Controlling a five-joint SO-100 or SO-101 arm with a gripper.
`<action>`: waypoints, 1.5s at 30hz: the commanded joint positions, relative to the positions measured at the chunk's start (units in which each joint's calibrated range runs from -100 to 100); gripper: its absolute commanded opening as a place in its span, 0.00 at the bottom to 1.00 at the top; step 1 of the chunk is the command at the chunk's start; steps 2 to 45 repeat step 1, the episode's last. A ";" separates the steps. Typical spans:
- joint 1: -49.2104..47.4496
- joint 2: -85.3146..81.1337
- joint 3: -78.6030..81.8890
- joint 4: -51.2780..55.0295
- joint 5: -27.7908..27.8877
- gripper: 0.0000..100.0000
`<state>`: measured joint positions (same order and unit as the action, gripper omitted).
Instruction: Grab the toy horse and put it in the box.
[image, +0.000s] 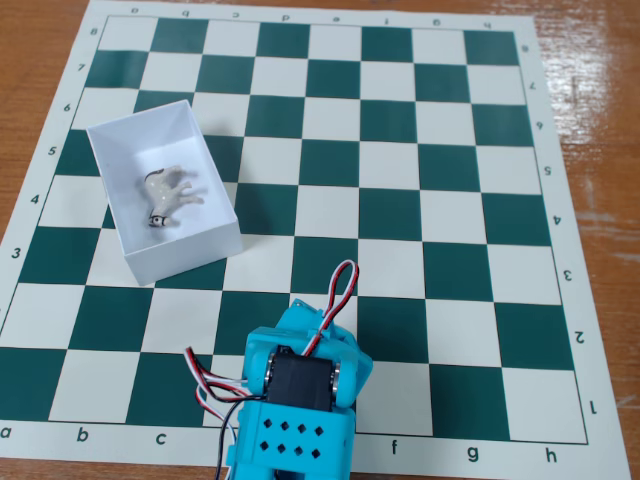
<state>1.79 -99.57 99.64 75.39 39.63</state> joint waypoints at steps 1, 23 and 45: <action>-0.51 -0.25 0.27 -0.73 -0.05 0.00; -0.51 -0.25 0.27 -0.73 -0.05 0.00; -0.51 -0.25 0.27 -0.73 -0.05 0.00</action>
